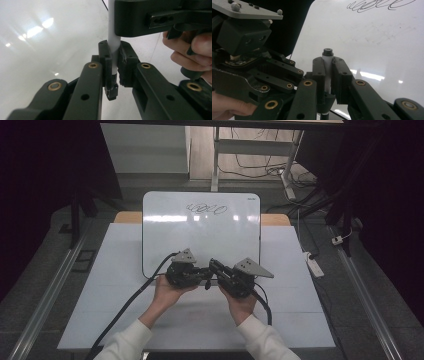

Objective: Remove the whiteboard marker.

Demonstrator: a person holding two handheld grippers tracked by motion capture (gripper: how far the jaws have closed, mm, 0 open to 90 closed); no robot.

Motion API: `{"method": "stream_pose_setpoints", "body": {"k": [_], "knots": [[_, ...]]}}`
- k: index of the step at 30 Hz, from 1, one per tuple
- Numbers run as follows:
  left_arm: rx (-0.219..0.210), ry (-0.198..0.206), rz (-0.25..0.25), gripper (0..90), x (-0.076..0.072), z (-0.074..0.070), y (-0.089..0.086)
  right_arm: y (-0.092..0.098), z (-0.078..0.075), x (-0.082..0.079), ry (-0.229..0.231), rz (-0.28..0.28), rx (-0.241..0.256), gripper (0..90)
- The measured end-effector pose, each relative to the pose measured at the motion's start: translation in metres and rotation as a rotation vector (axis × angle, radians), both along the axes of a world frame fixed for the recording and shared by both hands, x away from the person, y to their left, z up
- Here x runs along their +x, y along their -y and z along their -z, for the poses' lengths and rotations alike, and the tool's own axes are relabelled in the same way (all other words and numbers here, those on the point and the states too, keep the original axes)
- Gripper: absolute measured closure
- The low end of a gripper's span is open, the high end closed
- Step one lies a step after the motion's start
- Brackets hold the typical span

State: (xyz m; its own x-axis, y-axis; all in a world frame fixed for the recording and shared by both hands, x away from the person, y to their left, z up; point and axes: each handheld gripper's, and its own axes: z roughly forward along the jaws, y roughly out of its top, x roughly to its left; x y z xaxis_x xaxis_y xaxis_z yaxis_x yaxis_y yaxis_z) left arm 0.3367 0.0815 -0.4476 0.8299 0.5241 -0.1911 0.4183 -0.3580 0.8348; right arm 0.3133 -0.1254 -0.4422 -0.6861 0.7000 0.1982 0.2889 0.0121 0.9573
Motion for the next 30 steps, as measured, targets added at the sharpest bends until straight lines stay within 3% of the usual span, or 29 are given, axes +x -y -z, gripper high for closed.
{"method": "stream_pose_setpoints", "body": {"k": [5, 7, 12, 15, 19, 21, 22, 25, 30], "knots": [[0.011, -0.006, 0.019, 81.8, 0.000, -0.001, -0.002, 0.002, -0.001, 0.002, 0.001, -0.040, -0.017, 77.4], [0.015, 0.000, 0.031, 81.8, 0.000, -0.004, -0.007, 0.007, -0.003, 0.004, 0.008, -0.070, -0.025, 70.9], [0.008, 0.009, 0.059, 81.8, -0.001, -0.010, -0.015, 0.036, -0.007, 0.019, -0.028, -0.182, -0.019, 56.9], [-0.006, 0.001, 0.083, 81.8, 0.000, -0.012, -0.020, 0.053, -0.007, 0.027, -0.060, -0.283, -0.066, 49.9], [-0.038, -0.012, 0.119, 81.8, 0.000, -0.014, -0.023, 0.067, -0.001, 0.032, -0.082, -0.345, -0.121, 45.1], [-0.048, -0.018, 0.132, 81.8, 0.000, -0.015, -0.024, 0.069, 0.001, 0.033, -0.090, -0.362, -0.130, 44.0], [-0.053, -0.021, 0.138, 81.8, 0.001, -0.014, -0.024, 0.069, 0.005, 0.036, -0.114, -0.414, -0.142, 41.7], [-0.064, -0.033, 0.157, 81.8, 0.001, -0.014, -0.024, 0.064, 0.010, 0.038, -0.130, -0.471, -0.176, 39.3], [-0.078, -0.043, 0.178, 81.9, 0.002, -0.013, -0.022, 0.054, 0.014, 0.036, -0.122, -0.528, -0.219, 39.0]]}}
